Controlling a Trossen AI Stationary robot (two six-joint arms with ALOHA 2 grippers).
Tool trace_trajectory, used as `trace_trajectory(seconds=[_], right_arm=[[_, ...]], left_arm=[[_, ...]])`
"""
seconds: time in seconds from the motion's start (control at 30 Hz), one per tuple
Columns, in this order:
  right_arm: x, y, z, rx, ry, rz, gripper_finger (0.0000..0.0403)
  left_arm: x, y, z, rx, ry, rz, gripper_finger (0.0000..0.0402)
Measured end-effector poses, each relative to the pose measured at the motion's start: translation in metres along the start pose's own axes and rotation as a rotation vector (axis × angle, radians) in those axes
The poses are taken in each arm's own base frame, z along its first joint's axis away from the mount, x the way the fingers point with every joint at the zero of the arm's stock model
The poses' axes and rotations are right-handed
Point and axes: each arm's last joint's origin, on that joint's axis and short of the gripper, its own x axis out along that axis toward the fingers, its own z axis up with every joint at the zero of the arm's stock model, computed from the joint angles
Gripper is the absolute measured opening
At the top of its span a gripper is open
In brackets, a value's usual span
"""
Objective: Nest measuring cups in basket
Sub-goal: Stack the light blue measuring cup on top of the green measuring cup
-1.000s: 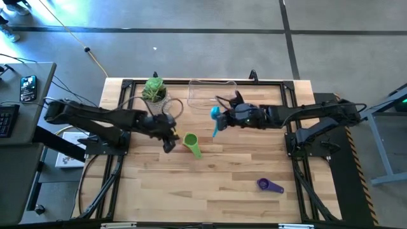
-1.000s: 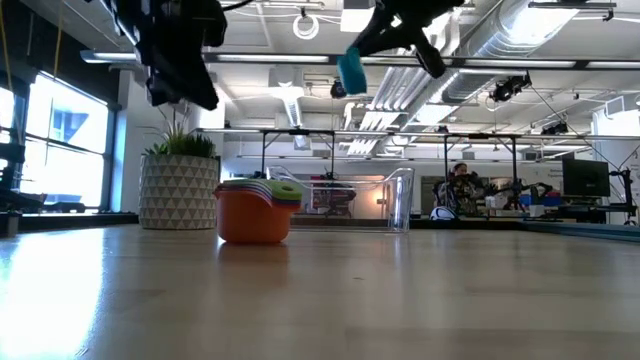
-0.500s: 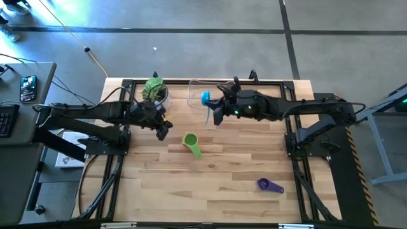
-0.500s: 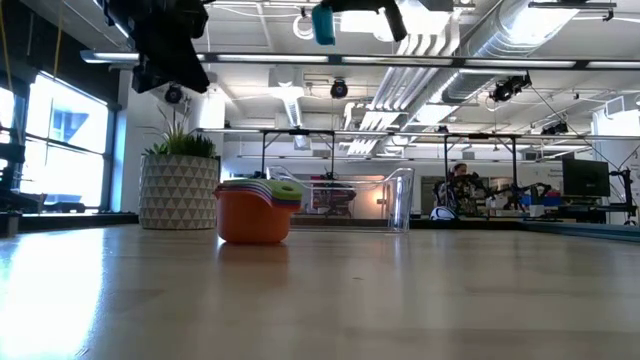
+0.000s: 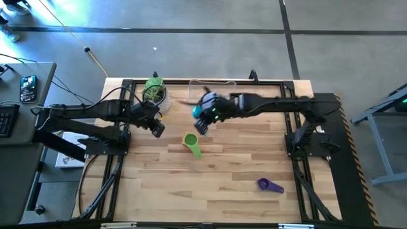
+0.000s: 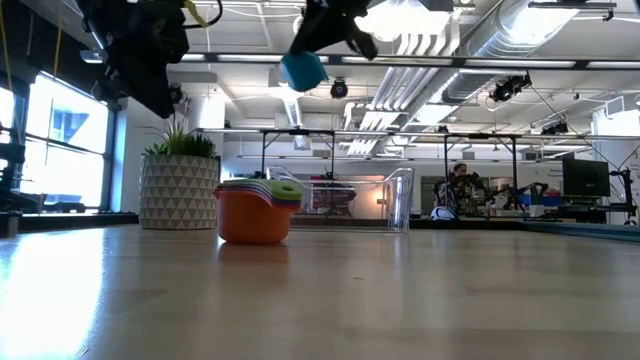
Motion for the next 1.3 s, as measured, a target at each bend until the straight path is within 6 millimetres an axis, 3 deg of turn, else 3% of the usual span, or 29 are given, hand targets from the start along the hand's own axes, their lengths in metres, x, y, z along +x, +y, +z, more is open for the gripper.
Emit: trace_trajectory(seconds=[0.23, 0.37, 0.8, 1.3], right_arm=[[0.044, 0.022, -0.016, 0.010, 0.133, 0.034, 0.0000], [0.059, 0.029, -0.025, 0.012, 0.162, 0.033, 0.0000], [0.101, 0.032, -0.053, 0.014, 0.250, -0.011, 0.0000], [0.107, 0.030, -0.057, -0.005, 0.264, -0.019, 0.0006]], left_arm=[[0.000, 0.001, -0.001, 0.001, 0.006, 0.009, 0.0037], [0.000, 0.001, -0.001, 0.027, 0.006, 0.009, 0.0037], [0.000, 0.001, -0.001, 0.046, 0.005, 0.009, 0.0037], [0.000, 0.001, -0.001, 0.046, 0.005, 0.010, 0.0037]])
